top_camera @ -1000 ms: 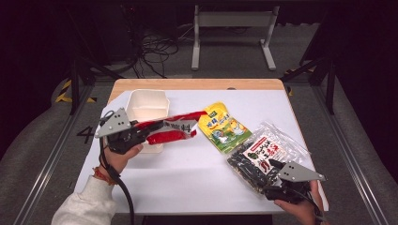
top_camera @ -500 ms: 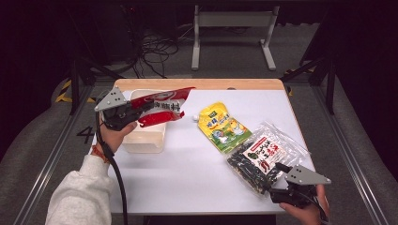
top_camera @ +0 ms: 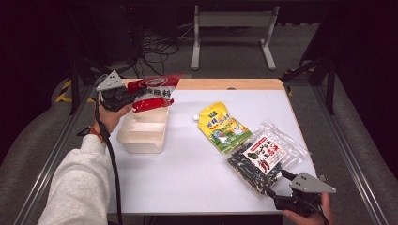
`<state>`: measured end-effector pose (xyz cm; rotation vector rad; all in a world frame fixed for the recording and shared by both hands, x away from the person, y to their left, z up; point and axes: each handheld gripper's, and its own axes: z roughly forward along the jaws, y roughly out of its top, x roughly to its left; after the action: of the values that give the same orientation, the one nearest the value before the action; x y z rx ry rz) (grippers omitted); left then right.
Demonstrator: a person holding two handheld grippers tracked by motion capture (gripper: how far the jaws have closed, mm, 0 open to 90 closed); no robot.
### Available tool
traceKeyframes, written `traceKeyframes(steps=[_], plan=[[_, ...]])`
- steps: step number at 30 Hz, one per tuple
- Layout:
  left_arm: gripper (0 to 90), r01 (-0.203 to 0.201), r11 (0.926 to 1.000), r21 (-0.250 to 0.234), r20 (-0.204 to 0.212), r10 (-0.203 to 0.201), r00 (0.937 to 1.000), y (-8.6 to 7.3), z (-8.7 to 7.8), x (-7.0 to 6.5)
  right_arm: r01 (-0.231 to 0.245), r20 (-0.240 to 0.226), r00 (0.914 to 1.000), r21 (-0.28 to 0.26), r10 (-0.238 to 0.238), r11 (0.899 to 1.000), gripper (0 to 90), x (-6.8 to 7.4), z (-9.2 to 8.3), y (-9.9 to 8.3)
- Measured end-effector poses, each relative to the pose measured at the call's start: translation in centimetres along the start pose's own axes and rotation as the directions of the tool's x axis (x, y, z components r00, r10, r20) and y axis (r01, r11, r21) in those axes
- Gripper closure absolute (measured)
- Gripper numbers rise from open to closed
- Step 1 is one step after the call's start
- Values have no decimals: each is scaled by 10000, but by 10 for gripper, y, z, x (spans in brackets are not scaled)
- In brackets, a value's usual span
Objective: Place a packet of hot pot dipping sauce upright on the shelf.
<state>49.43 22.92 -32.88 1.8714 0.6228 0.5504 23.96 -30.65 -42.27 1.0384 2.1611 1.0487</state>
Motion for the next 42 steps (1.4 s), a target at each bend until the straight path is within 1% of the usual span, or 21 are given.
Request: traceKeyframes(steps=[3, 8, 11, 14, 16, 17, 20, 21, 22, 23, 24, 25, 26, 27, 28, 30, 31, 34, 36, 38, 42], plan=[[900, 24, 9998, 186, -111, -21, 9999, -5, 9, 10, -220, -214, 9995, 71, 222, 9997, 215, -1, 0, -2], [900, 45, 9986, 527, -207, -34, 9998, -16, 25, 24, -249, -111, 9996, -38, 248, 9997, 210, -1, 0, 2], [900, -61, 9973, 736, -307, 83, 9995, -22, 32, 29, -271, -162, 9995, -19, 271, 9996, 209, 0, 0, 2], [900, 98, 9977, 665, -298, -79, 9995, -25, 36, 31, -241, -204, 9995, 56, 242, 9997, 209, 1, 1, 0], [899, 210, 9975, 671, -147, -201, 9997, -28, 40, 32, -284, -268, 9992, 127, 287, 9995, 208, 0, 2, 0], [898, 168, 9965, 815, -183, -154, 9997, -30, 43, 33, -399, -442, 9982, 173, 406, 9991, 206, -1, 2, -1], [897, 396, 9956, 848, -66, -392, 9992, -36, 46, 36, -392, -432, 9983, 89, 395, 9992, 206, -1, 0, -1], [896, 484, 9942, 963, -30, -483, 9988, -38, 48, 36, -430, -459, 9980, 47, 431, 9991, 206, -2, 0, -1], [887, 444, 9931, 1085, -98, -436, 9990, -38, 49, 36, -570, -509, 9971, -60, 566, 9984, 206, -3, -2, 0], [887, 349, 9897, 1389, -391, -297, 9988, -39, 50, 37, -643, -585, 9963, -92, 636, 9979, 209, -4, -2, 1], [880, 379, 9870, 1563, -627, -284, 9976, -39, 50, 38, -686, -633, 9957, -88, 679, 9976, 210, -5, -2, 1], [835, 560, 9856, 1595, -908, -418, 9950, -40, 48, 40, -668, -626, 9958, -77, 662, 9977, 210, -5, -2, 1], [770, 560, 9856, 1595, -908, -418, 9950, -40, 48, 40, -657, -656, 9957, -111, 648, 9978, 210, -5, -3, 0], [766, 744, 9863, 1475, -972, -604, 9934, -41, 46, 42, -657, -656, 9957, -111, 648, 9978, 210, -5, -3, 0], [766, 839, 9869, 1379, -782, -736, 9942, -43, 43, 43, -659, -688, 9955, -126, 649, 9977, 210, -5, -4, 0], [836, 909, 9860, 1401, -738, -812, 9940, -44, 41, 44, -666, -649, 9957, -117, 657, 9977, 210, -6, -4, 0], [836, 824, 9866, 1407, -676, -734, 9950, -44, 40, 44, -680, -673, 9955, -130, 670, 9976, 211, -6, -4, 0], [899, 756, 9858, 1500, -642, -666, 9957, -44, 40, 41, -680, -725, 9951, -163, 666, 9976, 211, -6, -4, 1], [900, 837, 9839, 1580, -682, -737, 9949, -44, 40, 41, -663, -704, 9954, -153, 651, 9977, 213, -6, -4, 1], [900, 772, 9839, 1611, -665, -673, 9955, -44, 40, 41, -690, -594, 9959, -69, 685, 9976, 219, -7, -3, 1], [900, 774, 9823, 1706, -637, -674, 9957, -45, 39, 42, -761, -599, 9953, -46, 757, 9971, 221, -9, -1, 2]])
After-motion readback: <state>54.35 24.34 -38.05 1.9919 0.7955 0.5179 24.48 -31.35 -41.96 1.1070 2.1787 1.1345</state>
